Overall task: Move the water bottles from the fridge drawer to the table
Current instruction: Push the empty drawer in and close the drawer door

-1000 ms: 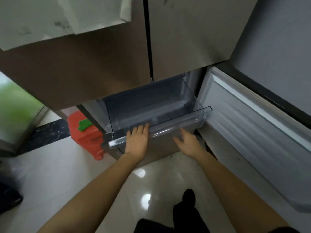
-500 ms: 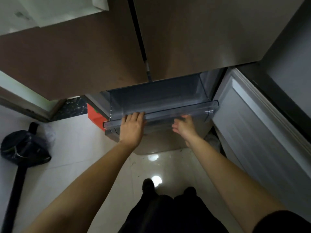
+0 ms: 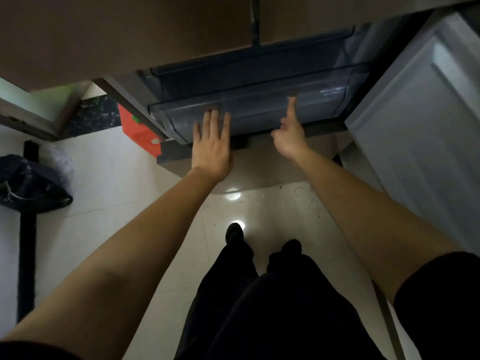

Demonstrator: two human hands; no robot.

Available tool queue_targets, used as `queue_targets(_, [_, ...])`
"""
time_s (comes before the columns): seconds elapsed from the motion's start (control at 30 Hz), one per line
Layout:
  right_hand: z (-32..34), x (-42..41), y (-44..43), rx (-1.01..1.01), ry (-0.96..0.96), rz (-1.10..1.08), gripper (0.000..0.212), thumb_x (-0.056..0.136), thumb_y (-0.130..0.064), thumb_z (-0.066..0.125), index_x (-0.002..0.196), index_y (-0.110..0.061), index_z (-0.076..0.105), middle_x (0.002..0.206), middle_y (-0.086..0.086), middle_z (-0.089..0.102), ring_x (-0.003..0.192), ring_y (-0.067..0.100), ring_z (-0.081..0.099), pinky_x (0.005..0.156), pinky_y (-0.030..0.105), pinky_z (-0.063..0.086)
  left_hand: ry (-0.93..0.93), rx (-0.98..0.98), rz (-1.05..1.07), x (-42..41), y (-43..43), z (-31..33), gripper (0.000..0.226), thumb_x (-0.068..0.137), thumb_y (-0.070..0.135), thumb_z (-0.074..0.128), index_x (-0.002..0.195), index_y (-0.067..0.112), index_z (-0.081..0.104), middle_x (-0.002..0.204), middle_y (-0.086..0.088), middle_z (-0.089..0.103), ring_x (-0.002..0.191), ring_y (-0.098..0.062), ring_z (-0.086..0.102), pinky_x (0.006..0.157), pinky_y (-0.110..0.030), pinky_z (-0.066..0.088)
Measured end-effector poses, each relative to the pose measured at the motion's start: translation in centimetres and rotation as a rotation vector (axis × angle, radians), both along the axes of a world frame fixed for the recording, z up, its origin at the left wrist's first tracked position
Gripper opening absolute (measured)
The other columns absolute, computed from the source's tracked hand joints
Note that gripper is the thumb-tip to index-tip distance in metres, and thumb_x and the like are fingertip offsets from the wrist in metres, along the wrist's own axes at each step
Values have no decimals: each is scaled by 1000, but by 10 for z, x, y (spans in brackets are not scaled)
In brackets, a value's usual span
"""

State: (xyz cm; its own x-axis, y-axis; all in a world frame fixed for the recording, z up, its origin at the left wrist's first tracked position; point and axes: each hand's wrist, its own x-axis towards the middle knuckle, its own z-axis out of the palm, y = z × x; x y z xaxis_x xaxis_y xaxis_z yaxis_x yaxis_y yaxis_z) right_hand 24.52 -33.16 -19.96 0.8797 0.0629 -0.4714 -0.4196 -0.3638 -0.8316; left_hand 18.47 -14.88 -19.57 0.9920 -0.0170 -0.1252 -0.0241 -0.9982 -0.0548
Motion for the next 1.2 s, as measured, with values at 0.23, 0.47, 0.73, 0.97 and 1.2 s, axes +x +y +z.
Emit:
queue_targets(0.23, [13, 48, -6, -197, -121, 164, 83, 100, 2, 40, 157, -34, -7, 151, 11, 39, 117, 25, 53, 89, 28, 48, 148, 35, -3, 47, 28, 15, 100, 86, 35, 64, 158, 18, -2, 166, -9, -9, 151, -34, -10, 120, -60, 4])
queue_targets(0.47, [5, 75, 4, -286, -151, 157, 90, 98, -7, 47, 154, -44, -13, 146, 13, 46, 113, 32, 58, 93, 39, 54, 216, -28, 27, 72, 29, 22, 105, 81, 23, 64, 158, 19, -8, 164, -4, -19, 150, -31, -16, 119, -60, 7])
queue_targets(0.73, [8, 39, -8, -323, -235, -28, 73, 99, -11, 44, 159, -35, 8, 102, 11, 60, 87, 24, 59, 81, 34, 52, 113, -23, -41, 65, 31, 27, 81, 91, 33, 57, 157, 15, 14, 165, -12, 3, 150, -39, 4, 117, -59, 18])
queue_targets(0.97, [55, -34, -80, -632, -592, -239, 54, 102, -21, 44, 154, -14, 31, 119, 19, 61, 101, 36, 60, 82, 45, 52, -33, -138, -226, 48, -30, 34, 61, 103, 45, 29, 155, 14, 22, 163, -15, 16, 149, -38, 12, 118, -62, 10])
queue_targets(1.2, [155, -149, -197, -1255, -967, -647, 26, 97, -16, 54, 119, -16, 67, 112, 9, 65, 102, 29, 59, 85, 42, 42, -221, -466, -650, 38, -189, 87, 62, 101, 43, 34, 154, 12, 27, 162, -20, 17, 150, -39, 13, 116, -61, 14])
